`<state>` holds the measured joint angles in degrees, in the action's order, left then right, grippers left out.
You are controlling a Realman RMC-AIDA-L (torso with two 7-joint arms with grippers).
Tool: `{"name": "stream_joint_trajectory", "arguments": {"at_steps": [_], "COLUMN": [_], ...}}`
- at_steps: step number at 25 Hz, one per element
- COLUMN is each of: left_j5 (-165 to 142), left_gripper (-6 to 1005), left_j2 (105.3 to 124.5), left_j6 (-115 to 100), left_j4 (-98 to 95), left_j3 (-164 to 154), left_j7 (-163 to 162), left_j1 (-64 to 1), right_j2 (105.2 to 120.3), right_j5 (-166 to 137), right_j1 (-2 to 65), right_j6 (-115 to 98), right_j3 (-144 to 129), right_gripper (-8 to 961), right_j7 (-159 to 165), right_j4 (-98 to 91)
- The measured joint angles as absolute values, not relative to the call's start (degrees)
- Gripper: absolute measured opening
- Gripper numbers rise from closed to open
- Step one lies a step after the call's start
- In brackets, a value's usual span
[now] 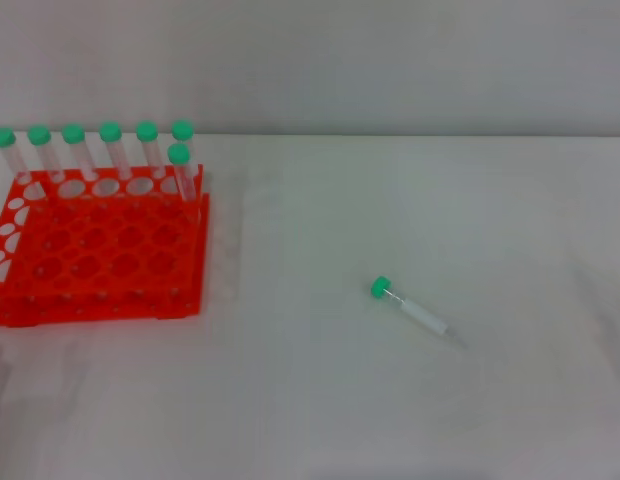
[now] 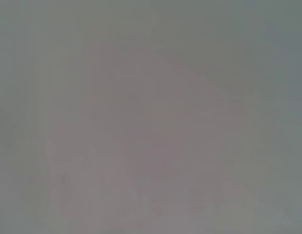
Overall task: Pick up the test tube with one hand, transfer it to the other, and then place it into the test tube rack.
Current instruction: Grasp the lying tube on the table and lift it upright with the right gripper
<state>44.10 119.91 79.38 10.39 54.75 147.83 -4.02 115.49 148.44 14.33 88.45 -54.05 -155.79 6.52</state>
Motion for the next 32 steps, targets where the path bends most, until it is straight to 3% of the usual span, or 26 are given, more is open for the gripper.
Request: {"name": "stream_joint_trajectory", "arguments": {"at_steps": [18,26,32], "left_j5": [43.5,43.4,43.6], "left_gripper": [872,869,867], "left_j2": [119.73,119.62,119.61], "left_j6": [79.2,80.4,80.5], "left_j4": [10.3,10.1,10.1], "left_j3": [54.7,54.7,54.7], "left_j7": [145.4,145.3,145.3], "left_j1": [-4.2,-4.0,-4.1], "right_j2": [115.05,112.99,115.01], "right_j5": [142.5,116.6,82.6], "right_j1": [15.0,14.5,16.7], "right_j6": [89.3,74.2,68.0], "right_j3": [-58.0,-61.3,-63.5], "right_gripper": [826,825,818], "right_j7": [-142.9,-106.8,-76.3], "right_j4": [-2.1,-38.0,-67.8]}}
